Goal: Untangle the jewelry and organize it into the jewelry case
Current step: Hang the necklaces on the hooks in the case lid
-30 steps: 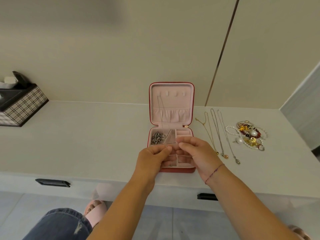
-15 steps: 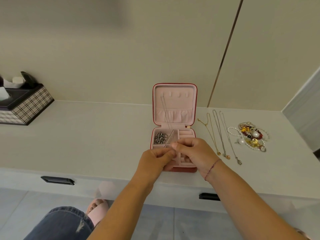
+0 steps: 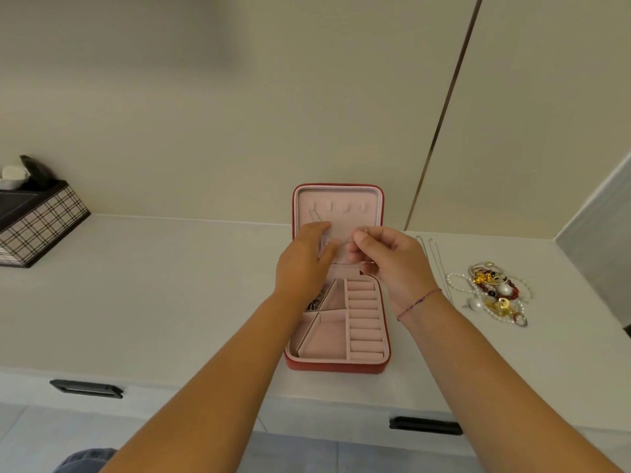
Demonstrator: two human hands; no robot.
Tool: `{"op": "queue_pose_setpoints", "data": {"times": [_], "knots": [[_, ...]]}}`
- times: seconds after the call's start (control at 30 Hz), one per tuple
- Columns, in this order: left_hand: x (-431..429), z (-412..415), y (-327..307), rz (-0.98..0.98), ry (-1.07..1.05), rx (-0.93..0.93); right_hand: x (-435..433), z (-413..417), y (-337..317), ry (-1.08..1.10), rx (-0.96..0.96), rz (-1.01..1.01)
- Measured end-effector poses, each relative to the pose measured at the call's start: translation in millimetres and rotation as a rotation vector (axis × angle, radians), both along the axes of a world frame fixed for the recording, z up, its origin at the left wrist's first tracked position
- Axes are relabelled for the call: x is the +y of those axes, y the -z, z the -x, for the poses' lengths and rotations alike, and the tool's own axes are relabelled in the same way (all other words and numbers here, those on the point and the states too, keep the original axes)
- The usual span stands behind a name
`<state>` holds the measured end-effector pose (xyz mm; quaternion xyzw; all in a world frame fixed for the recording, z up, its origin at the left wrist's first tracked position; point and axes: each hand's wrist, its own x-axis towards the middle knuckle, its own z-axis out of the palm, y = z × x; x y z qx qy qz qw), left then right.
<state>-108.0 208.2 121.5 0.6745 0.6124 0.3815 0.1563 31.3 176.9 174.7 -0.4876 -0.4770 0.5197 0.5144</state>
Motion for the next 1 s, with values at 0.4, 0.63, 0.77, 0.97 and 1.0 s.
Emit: {"op": "queue_pose_setpoints", "data": {"times": [0.4,0.63,0.77,0.97,1.0], "knots": [[7,-18,28,-0.016,-0.127,-0.035,26,1,29,0.048,0.049,0.033],[9,-19,33,-0.025,-0.161,0.023,33,1,24,0.049,0.04,-0.014],[10,-21,33,-0.022,-0.185,-0.006,48,0,-1,0.059,0.044,-0.12],[9,-19,33,0.005,-0.199,-0.106,60,5,-8,0.039,0.07,-0.151],[10,-19,32,0.005,-0.194,-0.115,61,6,-8,0.04,0.074,-0.149]]}}
